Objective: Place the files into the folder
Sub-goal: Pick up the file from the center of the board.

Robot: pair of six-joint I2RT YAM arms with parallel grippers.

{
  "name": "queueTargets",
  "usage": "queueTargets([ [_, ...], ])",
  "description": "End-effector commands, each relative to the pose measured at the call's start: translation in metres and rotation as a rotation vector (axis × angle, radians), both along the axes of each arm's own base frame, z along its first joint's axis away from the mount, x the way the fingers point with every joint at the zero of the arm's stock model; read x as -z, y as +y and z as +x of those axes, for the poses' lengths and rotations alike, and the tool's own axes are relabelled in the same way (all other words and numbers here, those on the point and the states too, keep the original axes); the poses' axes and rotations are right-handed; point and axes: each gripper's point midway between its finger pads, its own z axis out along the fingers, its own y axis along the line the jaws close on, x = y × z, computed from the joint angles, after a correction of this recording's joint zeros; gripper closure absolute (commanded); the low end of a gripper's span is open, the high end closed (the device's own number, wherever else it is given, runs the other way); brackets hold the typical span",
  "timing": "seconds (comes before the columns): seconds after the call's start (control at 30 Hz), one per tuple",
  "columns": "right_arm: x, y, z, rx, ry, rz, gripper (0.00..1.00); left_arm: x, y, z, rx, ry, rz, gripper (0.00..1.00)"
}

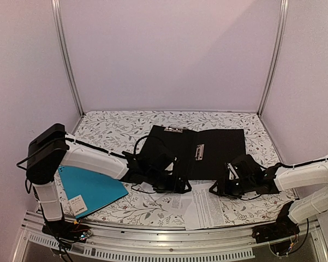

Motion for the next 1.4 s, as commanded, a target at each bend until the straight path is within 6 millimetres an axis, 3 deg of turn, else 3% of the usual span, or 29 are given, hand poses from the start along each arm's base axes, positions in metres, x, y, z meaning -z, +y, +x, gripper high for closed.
queueTargets([
  [0.0,0.012,-0.010,0.003,0.022,0.016,-0.096,0.49,-0.007,0.006,0.003,0.004,-0.019,0.026,0.16],
  [0.4,0.026,0.002,-0.007,0.033,0.123,-0.040,0.49,0.013,0.013,-0.019,0.088,0.085,0.115,0.16],
  [0.57,0.027,0.014,-0.007,0.042,0.146,0.024,0.50,0.022,0.007,-0.024,0.116,0.136,0.111,0.15],
  [0.83,0.034,0.020,-0.011,0.051,0.185,0.063,0.51,0.033,0.008,-0.020,0.101,0.176,0.089,0.16],
  [1.13,0.028,0.019,-0.012,0.051,0.169,0.085,0.51,0.042,0.009,-0.016,0.098,0.197,0.077,0.16],
  [1.37,0.029,0.036,-0.012,-0.013,0.185,0.123,0.55,0.045,0.004,-0.018,0.116,0.213,0.065,0.17],
])
